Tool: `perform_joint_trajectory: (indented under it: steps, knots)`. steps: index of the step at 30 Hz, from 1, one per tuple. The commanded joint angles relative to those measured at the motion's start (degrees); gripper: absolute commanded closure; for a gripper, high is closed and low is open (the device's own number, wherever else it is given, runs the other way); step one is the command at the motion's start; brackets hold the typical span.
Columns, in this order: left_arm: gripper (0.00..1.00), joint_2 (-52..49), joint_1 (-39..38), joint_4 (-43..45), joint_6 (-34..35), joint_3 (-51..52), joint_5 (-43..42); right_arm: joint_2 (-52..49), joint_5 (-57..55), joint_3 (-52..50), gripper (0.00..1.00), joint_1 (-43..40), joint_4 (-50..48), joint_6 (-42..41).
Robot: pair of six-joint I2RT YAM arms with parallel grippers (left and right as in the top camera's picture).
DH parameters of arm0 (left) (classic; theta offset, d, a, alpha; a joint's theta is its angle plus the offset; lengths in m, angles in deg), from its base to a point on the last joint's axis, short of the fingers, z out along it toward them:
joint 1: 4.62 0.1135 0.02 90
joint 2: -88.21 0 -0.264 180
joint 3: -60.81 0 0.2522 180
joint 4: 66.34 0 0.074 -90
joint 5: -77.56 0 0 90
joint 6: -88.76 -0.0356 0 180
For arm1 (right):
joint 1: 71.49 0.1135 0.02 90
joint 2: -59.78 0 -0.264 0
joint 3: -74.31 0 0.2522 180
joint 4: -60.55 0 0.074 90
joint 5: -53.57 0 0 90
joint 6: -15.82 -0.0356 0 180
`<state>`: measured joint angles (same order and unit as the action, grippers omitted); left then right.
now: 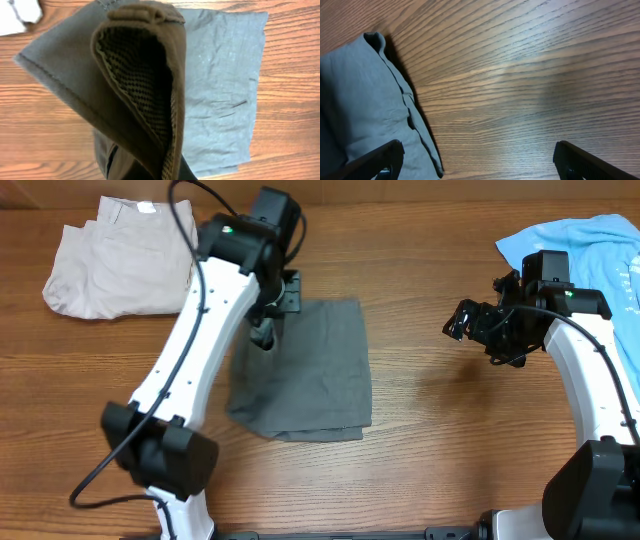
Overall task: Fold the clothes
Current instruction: 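Lower the folded end onto the pants and press it flat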
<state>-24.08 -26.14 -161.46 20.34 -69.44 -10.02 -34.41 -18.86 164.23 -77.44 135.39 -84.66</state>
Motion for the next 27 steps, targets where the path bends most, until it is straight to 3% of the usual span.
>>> perform_joint_trajectory:
  steps: [1,15,16,19,22,24,26,27]
  knots:
    - [0.96,-4.4,-1.5,1.0,3.1,0.6,-1.1,0.2,-0.2,0.1,0.00,-0.2,-0.2,0.0]
    - [0.96,-10.5,-4.4,5.8,2.6,0.6,-8.0,0.2,-0.2,0.1,0.00,-0.2,-0.2,0.0]
    - [0.94,-10.5,-4.5,5.8,2.4,0.6,-8.0,0.2,-0.2,0.1,0.00,-0.2,-0.2,0.0]
    - [0.74,-10.8,-4.8,5.7,1.5,0.6,-8.8,0.2,-0.2,0.1,0.00,-0.2,-0.2,0.0]
    - [0.71,-11.5,-5.2,5.9,0.0,0.6,-10.2,0.2,-0.2,0.1,0.00,-0.2,-0.2,0.0]
    - [0.58,-12.2,-5.6,5.9,-0.6,0.6,-10.7,0.2,-0.2,0.1,0.00,-0.2,-0.2,0.0]
    - [0.58,-12.8,-6.1,6.0,-2.0,0.6,-12.0,0.2,-0.2,0.1,0.00,-0.2,-0.2,0.0]
    - [0.64,-13.0,-6.2,6.0,-2.3,0.6,-12.3,0.2,-0.2,0.1,0.00,-0.2,-0.2,0.0]
